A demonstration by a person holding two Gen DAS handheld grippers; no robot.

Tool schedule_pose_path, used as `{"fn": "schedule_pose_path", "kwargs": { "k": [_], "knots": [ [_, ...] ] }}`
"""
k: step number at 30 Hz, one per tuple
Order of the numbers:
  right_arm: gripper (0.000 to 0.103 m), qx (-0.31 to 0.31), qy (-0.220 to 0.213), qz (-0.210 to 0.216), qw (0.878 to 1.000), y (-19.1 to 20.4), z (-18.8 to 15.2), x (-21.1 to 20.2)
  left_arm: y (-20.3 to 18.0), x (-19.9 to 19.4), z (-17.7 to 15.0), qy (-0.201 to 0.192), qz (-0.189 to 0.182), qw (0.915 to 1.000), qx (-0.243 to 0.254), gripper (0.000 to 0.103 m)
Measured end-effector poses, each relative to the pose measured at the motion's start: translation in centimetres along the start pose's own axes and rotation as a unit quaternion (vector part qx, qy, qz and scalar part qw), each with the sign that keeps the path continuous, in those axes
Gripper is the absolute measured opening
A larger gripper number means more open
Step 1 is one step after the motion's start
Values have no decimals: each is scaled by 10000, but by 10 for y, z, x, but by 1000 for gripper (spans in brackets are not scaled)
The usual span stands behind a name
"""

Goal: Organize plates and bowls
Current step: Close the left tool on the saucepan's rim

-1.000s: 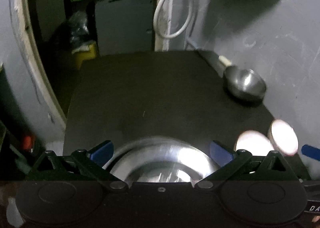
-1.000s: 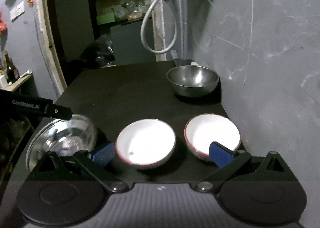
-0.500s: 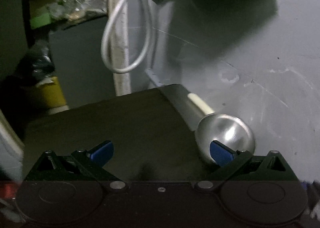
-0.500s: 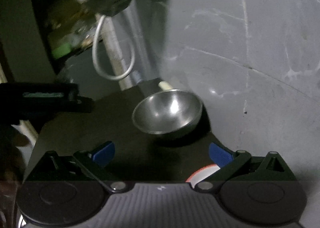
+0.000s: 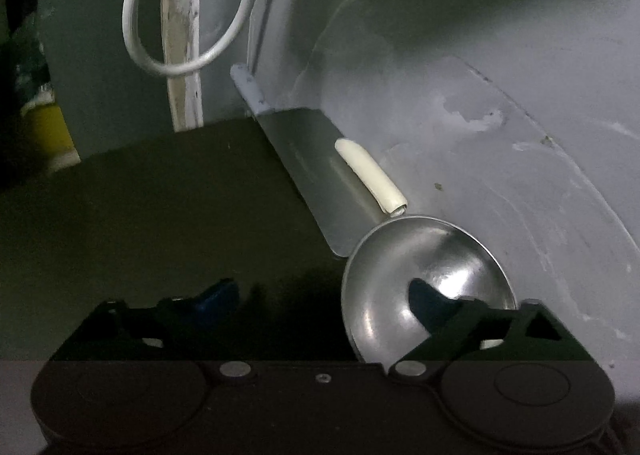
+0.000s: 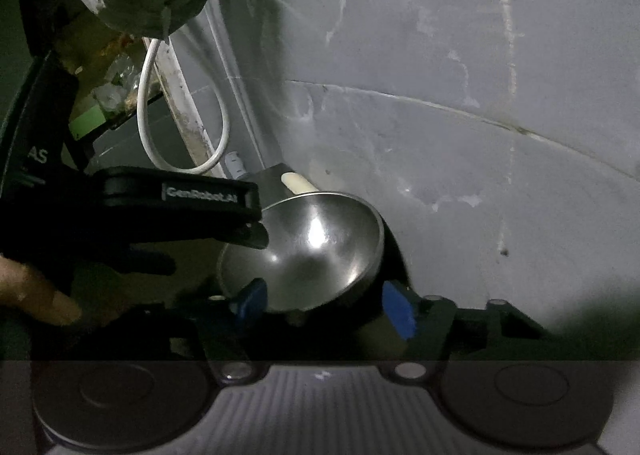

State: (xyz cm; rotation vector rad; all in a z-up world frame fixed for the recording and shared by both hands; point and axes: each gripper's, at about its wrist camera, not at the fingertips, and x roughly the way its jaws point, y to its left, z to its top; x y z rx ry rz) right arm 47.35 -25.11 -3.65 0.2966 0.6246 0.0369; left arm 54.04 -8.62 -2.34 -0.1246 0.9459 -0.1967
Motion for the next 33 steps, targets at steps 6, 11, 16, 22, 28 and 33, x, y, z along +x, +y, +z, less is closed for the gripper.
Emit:
{"fn": "schedule_pose_path", "kwargs": {
  "k": [6, 11, 16, 22, 28, 33],
  "knots": [
    [52, 21, 152, 106, 9998, -9, 1, 4, 1, 9, -2, 189, -247, 9992, -233, 46],
    [51, -17, 233, 144, 9996, -9, 3, 7, 1, 8, -4, 301, -355, 9987, -225, 25],
    [53, -146, 380, 207, 9990, -8, 7, 11, 1, 5, -9, 363, -308, 9987, -159, 13],
    [48, -27, 458, 454, 9979, -8, 3, 6, 9, -14, -17, 160, -277, 9991, -273, 14],
    [42, -91, 224, 699, 9973, -3, 3, -15, 15, -51, -27, -260, -274, 9990, -256, 14],
    [41, -149, 25, 845, 9963, -1, 0, -41, 10, -85, -38, -601, -271, 9978, -111, 15]
  ]
}}
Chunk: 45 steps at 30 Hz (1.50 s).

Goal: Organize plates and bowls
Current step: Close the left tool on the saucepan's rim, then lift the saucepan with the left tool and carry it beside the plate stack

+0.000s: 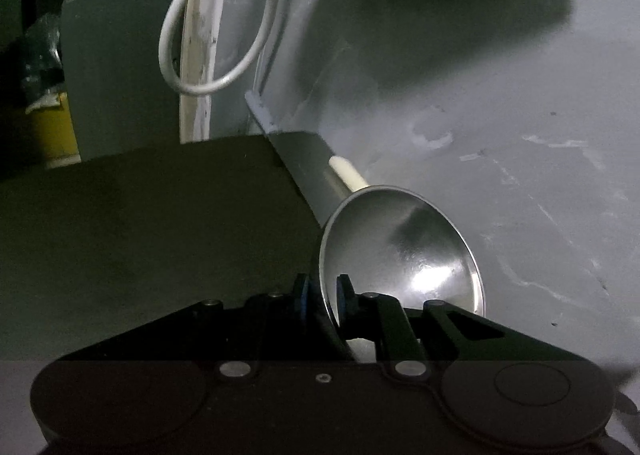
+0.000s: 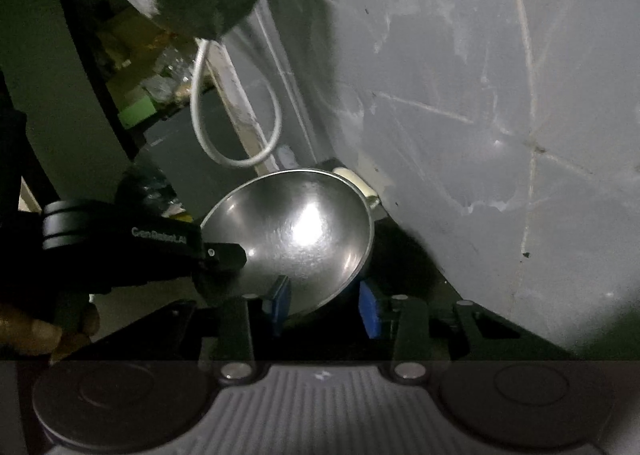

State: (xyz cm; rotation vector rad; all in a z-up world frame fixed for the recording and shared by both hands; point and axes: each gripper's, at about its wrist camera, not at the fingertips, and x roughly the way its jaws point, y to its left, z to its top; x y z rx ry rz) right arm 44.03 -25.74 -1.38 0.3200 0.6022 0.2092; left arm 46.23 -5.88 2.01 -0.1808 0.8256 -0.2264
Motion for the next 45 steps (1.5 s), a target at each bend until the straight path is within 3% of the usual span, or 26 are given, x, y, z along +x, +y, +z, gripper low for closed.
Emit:
{"fn": "schedule_pose_path", "kwargs": {
  "k": [5, 18, 33, 45],
  "knots": [
    [40, -145, -140, 24, 9998, 5, -4, -27, -9, -30, -9, -187, -29, 9997, 139, 16],
    [37, -496, -272, 152, 9983, 10, -19, -92, -28, -84, -52, -532, -238, 9983, -59, 16],
    [37, -986, 202, 497, 9937, -14, -50, -158, -47, -129, -127, -236, -516, 9973, -474, 19],
    [37, -1233, 808, 673, 9868, -28, -68, -197, -60, -155, -165, 228, -780, 9961, -350, 21]
  ]
}}
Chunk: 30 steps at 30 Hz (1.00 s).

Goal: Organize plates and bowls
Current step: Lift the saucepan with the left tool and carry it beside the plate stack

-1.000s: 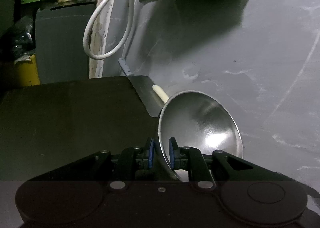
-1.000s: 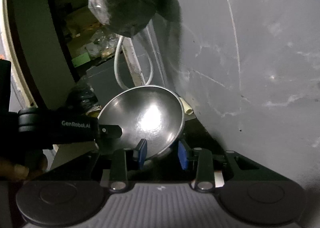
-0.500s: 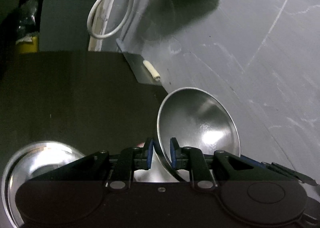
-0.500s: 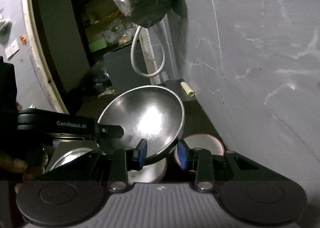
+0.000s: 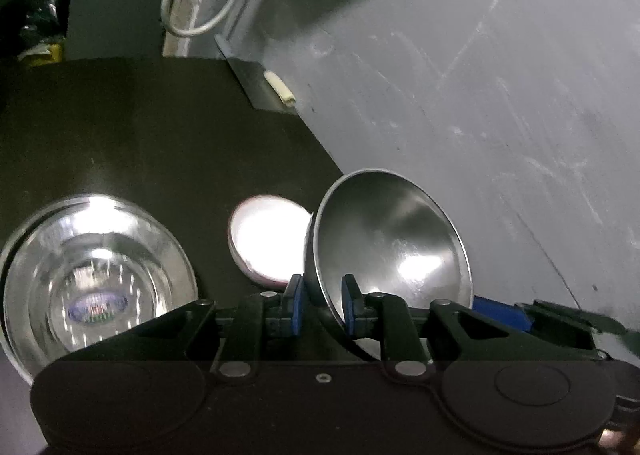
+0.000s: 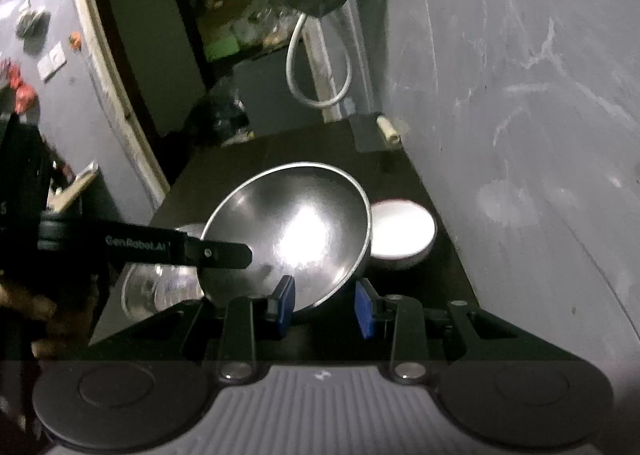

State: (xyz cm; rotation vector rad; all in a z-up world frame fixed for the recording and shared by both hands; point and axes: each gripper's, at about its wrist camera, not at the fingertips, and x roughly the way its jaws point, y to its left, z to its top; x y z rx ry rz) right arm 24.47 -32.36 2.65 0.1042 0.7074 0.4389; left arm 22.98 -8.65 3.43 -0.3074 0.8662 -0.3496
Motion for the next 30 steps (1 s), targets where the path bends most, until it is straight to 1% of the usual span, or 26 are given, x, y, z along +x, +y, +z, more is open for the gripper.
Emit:
{"fn": "schedule_pose_path", "kwargs": {
  "k": [4, 10, 13, 17, 24, 30],
  "knots": [
    [37, 61, 209, 84, 9997, -4, -10, -11, 0, -3, -12, 269, -184, 9995, -40, 22],
    [37, -125, 621, 200, 9978, -4, -20, -20, 0, -4, -23, 636, -325, 9974, 123, 22],
    [37, -83, 831, 335, 9959, -2, -27, -23, 7, -6, -28, 915, -345, 9952, -20, 22],
    [37, -90, 1066, 527, 9929, 3, -31, -20, 17, -11, -38, 1132, -297, 9930, -173, 22],
    [40, -484, 1525, 915, 9829, 20, -32, -3, 39, -23, -54, 1395, -91, 9886, -554, 22],
    [42, -642, 1692, 1197, 9762, 34, -32, 7, 55, -34, -62, 1484, 144, 9851, -855, 22]
  ]
}}
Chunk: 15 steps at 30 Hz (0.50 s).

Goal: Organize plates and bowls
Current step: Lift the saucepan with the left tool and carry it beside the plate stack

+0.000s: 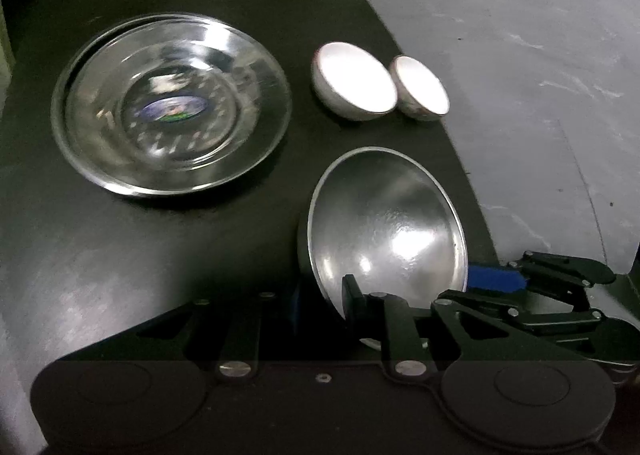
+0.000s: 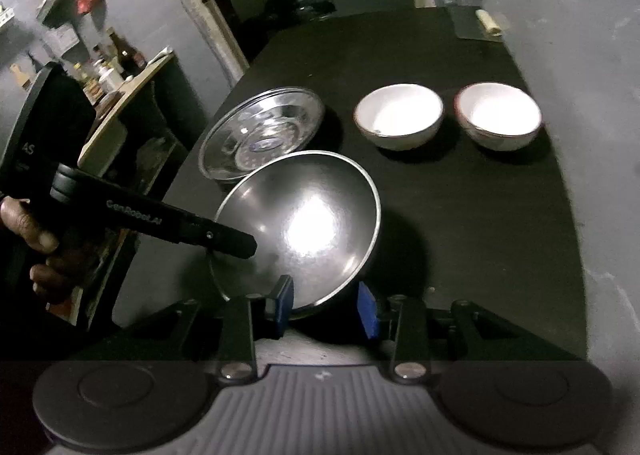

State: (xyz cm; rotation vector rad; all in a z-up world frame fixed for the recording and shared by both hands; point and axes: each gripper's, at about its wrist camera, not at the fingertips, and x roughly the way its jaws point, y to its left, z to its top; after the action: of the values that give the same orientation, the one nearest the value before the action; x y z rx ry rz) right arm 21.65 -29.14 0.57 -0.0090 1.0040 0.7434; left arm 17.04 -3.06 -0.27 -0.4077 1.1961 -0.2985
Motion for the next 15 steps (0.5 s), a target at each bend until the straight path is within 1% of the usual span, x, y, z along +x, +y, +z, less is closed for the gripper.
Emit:
{"fn": "schedule_pose_path", "kwargs": {
  "k": [8, 15],
  "knots": [
    [42, -132, 153, 168, 9997, 4, 6, 16, 11, -4, -5, 32, 181, 9994, -285, 22],
    [44, -182, 223, 266, 9992, 5, 7, 20, 14, -2, -8, 104, 244, 9990, -365, 22]
  ]
}}
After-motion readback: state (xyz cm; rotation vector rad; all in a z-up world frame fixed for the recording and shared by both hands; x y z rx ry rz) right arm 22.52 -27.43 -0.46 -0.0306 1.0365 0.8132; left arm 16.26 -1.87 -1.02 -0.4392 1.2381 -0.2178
